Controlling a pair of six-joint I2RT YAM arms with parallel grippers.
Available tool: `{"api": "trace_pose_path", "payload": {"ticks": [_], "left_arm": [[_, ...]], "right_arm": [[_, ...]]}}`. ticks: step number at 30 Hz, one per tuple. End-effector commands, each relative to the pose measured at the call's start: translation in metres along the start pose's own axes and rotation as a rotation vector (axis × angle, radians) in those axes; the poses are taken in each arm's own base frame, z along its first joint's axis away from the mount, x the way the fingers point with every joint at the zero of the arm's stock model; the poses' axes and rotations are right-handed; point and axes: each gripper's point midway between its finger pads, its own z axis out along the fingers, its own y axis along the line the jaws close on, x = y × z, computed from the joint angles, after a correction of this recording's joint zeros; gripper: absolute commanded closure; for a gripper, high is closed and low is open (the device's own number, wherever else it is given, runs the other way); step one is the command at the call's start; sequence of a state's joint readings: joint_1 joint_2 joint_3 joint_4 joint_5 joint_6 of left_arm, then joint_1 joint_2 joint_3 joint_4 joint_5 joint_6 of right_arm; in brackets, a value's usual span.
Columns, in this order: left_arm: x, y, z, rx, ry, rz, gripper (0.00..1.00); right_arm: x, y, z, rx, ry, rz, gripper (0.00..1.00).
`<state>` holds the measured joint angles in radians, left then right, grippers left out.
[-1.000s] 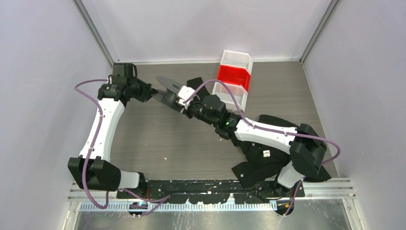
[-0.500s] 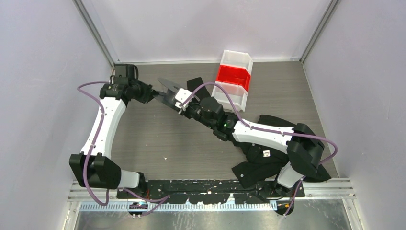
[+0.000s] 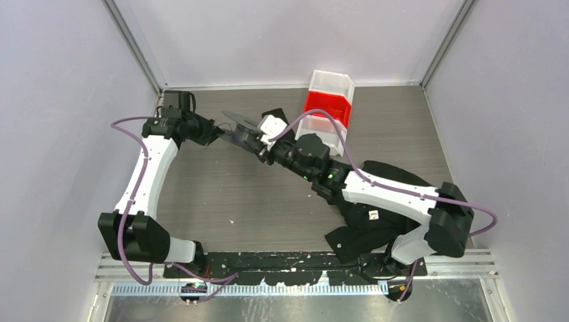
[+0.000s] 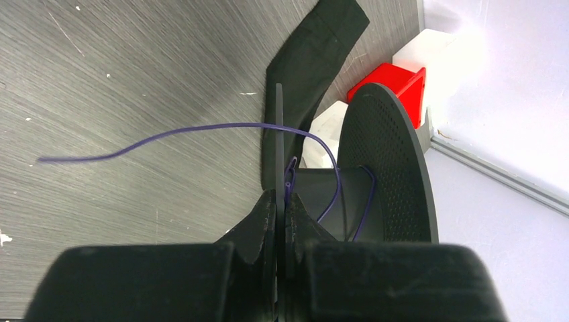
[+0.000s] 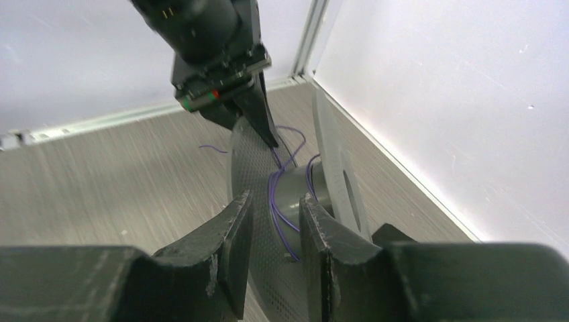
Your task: Wrap the cables
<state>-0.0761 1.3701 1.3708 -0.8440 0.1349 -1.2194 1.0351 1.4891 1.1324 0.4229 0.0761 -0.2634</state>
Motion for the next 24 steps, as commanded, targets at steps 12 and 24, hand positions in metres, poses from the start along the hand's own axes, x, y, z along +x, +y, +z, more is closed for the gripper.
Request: {"api": "trace_pose_path", "payload": {"ticks": [12, 24], "left_arm": [[0.009, -0.064, -0.030, 0.266, 0.112, 0.574, 0.99], [0.090, -0.022, -0.061, 0.273, 0.241, 1.405, 0.99]], "right_arm": [[-0.078, -0.080, -0.074, 0.225, 0.003, 0.204, 0.49], [-0.043, -0.130, -0.065, 0.089, 0.292, 0.399, 0.46]]}}
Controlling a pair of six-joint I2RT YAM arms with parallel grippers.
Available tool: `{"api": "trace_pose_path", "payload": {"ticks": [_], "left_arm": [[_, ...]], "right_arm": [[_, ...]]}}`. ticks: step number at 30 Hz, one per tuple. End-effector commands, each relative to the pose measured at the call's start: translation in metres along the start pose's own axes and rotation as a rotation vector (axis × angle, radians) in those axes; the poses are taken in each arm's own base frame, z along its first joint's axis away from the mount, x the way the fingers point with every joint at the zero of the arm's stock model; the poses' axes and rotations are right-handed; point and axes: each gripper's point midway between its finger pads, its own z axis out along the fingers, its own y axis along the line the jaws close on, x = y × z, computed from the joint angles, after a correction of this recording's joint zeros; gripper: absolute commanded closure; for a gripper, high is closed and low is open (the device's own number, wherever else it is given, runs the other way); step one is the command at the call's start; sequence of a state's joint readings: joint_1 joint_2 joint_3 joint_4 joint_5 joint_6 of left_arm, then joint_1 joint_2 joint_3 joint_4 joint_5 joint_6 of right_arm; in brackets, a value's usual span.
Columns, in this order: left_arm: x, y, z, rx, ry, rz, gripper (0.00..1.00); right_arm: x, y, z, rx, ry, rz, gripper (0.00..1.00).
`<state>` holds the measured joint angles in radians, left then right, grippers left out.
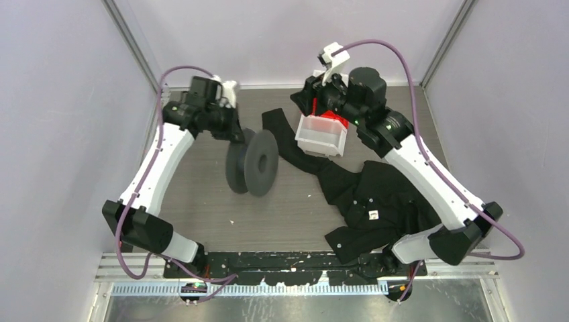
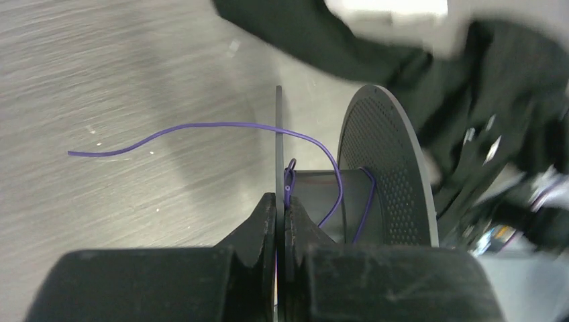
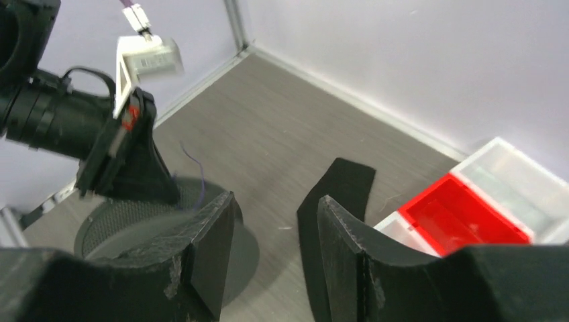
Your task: Wrap the cables
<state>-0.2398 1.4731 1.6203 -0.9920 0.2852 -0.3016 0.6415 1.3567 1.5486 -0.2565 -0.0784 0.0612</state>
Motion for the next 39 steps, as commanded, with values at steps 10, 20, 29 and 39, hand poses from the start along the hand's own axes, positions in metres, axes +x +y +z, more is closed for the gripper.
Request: {"api": "trace_pose_path", "payload": {"ticks": [10, 20, 29, 39], "left_arm": [[0.041, -0.064, -0.048, 0.085, -0.058, 0.656, 0.99], [0.046, -0.072, -0.081, 0.179, -0.241, 0.897, 1.00], [0.053, -0.107, -0.107, 0.381, -0.271, 0.919, 0.99], [0.050, -0.112, -0.106, 0.393, -0.267, 0.900, 0.99]], "right_arm": [[0.079, 0.042, 0.036, -0.264, 0.358, 0.201, 0.49], [0.081, 0.038, 0.021, -0.282, 0.235, 0.260, 0.48], [0.055, 0.049, 0.010, -0.379, 0.027, 0.247, 0.47], [0.041, 0.086, 0.023, -0.549, 0.079, 0.407, 0.40]]}}
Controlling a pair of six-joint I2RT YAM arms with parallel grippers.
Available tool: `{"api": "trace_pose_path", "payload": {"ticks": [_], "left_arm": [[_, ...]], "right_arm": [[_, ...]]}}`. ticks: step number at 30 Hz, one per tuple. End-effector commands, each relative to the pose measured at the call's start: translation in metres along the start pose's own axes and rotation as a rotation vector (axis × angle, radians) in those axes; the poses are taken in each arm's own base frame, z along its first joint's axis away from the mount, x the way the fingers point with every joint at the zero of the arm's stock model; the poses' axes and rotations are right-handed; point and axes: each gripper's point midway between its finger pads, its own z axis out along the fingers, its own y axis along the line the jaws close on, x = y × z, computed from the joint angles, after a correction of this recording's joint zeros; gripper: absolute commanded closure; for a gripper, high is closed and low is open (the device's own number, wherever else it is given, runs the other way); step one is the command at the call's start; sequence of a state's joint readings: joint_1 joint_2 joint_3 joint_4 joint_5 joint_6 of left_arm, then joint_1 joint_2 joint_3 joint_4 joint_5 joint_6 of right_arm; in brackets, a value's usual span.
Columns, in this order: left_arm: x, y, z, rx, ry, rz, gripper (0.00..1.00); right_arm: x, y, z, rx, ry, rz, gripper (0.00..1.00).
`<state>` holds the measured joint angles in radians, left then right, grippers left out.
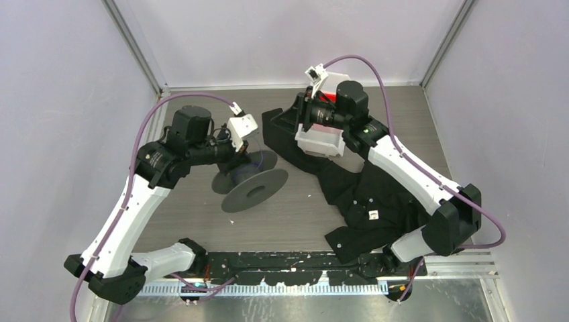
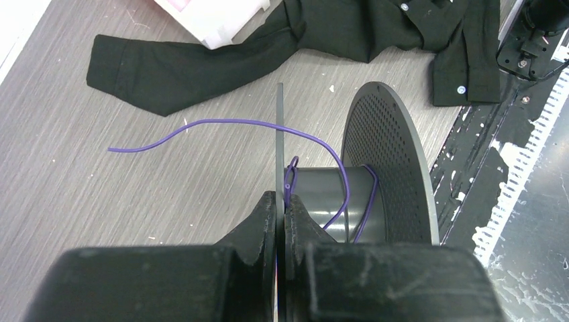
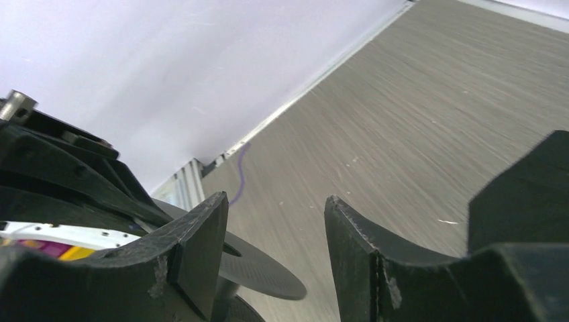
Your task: Wrap the cables
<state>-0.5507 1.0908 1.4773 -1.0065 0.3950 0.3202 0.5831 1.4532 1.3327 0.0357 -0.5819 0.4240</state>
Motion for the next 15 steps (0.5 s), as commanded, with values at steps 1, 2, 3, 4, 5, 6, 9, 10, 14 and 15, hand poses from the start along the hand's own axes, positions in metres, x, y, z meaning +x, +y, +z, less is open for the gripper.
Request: {"api": "trace_pose_path", "payload": {"ticks": [1, 2, 3, 4, 5, 6, 9, 10, 14, 15], "left_arm": [[-0.031, 0.000, -0.008, 0.004, -0.106, 0.031, 0.99], [-0.030, 0.000, -0.007, 0.003, -0.104, 0.028, 0.99], [-0.030, 0.000, -0.006, 0.002, -0.101, 0.028, 0.99], [-0.029, 0.000, -0.006, 0.003, -0.101, 0.028, 0.99], [-0.029, 0.000, -0.006, 0.001, -0.101, 0.030, 1.00], [-0.028, 0.001, -0.006, -0.002, -0.099, 0.031, 0.99], [-0.027, 0.003, -0.006, -0.016, -0.100, 0.035, 0.99], [-0.027, 0.004, -0.006, -0.019, -0.100, 0.038, 0.99], [-0.026, 0.006, -0.007, -0.038, -0.102, 0.043, 0.99], [-0.025, 0.007, -0.007, -0.044, -0.099, 0.047, 1.00]], "right_arm": [[-0.018, 0.037, 0.012, -0.141, -0.018, 0.028, 0.39], [-0.015, 0.040, 0.015, -0.146, 0.002, 0.029, 0.38], [-0.010, 0.044, 0.019, -0.153, 0.028, 0.030, 0.38], [-0.005, 0.045, 0.022, -0.154, 0.050, 0.029, 0.37], [0.001, 0.046, 0.025, -0.154, 0.077, 0.036, 0.37], [0.006, 0.047, 0.027, -0.157, 0.099, 0.042, 0.37], [0.021, 0.050, 0.035, -0.173, 0.161, 0.071, 0.37], [0.025, 0.051, 0.038, -0.178, 0.179, 0.076, 0.38], [0.045, 0.050, 0.045, -0.186, 0.262, 0.092, 0.48], [0.048, 0.051, 0.045, -0.191, 0.274, 0.099, 0.53]]}}
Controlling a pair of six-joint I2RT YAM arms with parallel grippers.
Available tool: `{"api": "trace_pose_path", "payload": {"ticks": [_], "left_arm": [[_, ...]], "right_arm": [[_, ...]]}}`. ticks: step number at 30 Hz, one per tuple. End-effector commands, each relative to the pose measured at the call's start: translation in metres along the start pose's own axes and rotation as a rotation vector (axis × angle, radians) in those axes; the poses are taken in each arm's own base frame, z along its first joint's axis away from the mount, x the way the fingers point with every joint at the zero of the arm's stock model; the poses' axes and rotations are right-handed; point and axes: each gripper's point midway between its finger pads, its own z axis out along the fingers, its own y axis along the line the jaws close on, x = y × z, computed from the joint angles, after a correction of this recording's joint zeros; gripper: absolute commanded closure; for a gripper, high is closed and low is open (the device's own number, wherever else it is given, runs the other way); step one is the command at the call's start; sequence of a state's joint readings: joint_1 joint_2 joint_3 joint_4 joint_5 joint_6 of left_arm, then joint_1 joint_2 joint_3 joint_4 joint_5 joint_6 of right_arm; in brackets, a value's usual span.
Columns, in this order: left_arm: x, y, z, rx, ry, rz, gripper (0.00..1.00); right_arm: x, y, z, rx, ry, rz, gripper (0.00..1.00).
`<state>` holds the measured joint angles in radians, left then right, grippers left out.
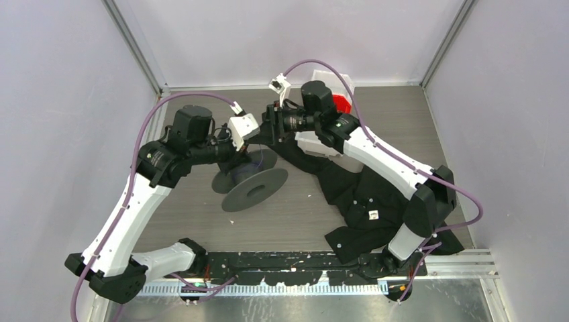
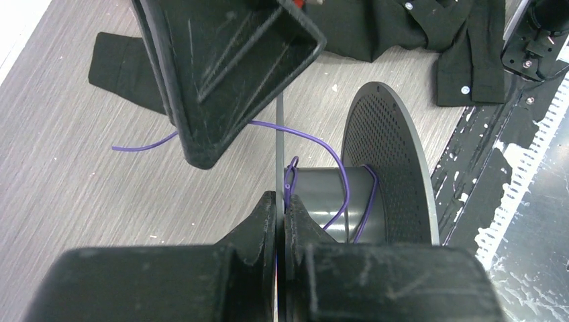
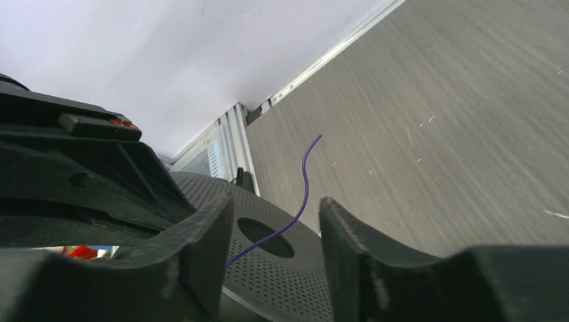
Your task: Wrap the cables
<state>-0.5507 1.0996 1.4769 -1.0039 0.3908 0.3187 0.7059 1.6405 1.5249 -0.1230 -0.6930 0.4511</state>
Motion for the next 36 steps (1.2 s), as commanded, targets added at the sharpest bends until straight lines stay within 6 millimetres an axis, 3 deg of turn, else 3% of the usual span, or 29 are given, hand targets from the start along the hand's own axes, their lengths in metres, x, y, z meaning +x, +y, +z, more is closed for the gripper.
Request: {"api": "trace_pose_path", "payload": {"ticks": [1, 8, 13, 18, 19, 22, 27, 30, 36], "left_arm": [[-0.025, 0.007, -0.010, -0.048, -0.104, 0.053, 1.00], [-0.020, 0.006, -0.005, -0.034, -0.084, 0.051, 1.00], [-0.023, 0.005, 0.000, 0.012, -0.100, 0.003, 1.00], [-0.038, 0.009, -0.010, 0.135, -0.172, -0.123, 1.00], [-0.038, 0.007, -0.010, 0.158, -0.172, -0.134, 1.00], [-0.039, -0.004, -0.008, 0.263, -0.167, -0.133, 1.00], [-0.049, -0.021, -0.010, 0.398, -0.201, -0.120, 1.00], [-0.066, -0.028, -0.019, 0.444, -0.268, -0.090, 1.00], [-0.115, -0.042, -0.050, 0.569, -0.386, -0.055, 1.00]], "right_arm": [[0.006, 0.009, 0.001, -0.037, 0.063, -0.001, 0.59], [0.020, -0.012, -0.012, 0.036, 0.071, 0.045, 0.98], [0.030, -0.015, -0.029, 0.051, 0.059, 0.030, 0.99], [0.048, -0.022, -0.047, 0.090, 0.066, -0.033, 0.99], [0.047, -0.025, -0.051, 0.110, 0.047, -0.055, 0.97], [0.033, -0.030, -0.075, 0.160, -0.065, -0.172, 0.69], [0.022, -0.042, -0.110, 0.210, -0.286, -0.514, 0.40], [0.011, -0.044, -0.122, 0.218, -0.308, -0.633, 0.35], [-0.015, -0.042, -0.160, 0.126, -0.319, -0.559, 0.33]]}}
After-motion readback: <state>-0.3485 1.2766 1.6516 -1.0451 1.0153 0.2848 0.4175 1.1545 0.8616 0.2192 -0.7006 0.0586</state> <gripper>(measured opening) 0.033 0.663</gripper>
